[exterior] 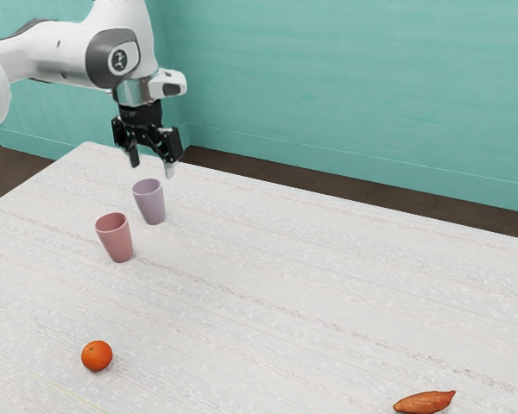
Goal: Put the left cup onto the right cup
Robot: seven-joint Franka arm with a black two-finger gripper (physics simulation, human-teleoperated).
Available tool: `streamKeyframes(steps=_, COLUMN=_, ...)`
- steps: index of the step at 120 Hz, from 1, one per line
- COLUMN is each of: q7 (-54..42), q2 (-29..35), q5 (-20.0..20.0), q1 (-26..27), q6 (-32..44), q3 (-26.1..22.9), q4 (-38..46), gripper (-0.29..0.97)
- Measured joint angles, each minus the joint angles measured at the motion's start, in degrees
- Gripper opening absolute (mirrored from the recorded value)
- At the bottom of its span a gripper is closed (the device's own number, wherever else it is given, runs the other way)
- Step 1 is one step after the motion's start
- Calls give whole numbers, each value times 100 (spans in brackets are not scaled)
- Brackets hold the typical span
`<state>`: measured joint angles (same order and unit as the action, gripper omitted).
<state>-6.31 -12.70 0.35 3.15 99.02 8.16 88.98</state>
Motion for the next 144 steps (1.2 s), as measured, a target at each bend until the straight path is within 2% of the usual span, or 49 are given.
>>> streamKeyframes(steps=61, q7=-351, q2=-1337, q5=-111, q1=-605, q6=367, q3=-7, q4=-1067, gripper=65)
streamKeyframes(steps=102, q7=-775, q2=-2659, q5=-200, q1=-1145, q6=573, q3=-177, q4=-2148, gripper=61)
streamKeyframes(steps=144, q7=-1321, q2=-3256, q5=-148, q1=-1443, q6=847, q3=-336, q4=-2764, gripper=60)
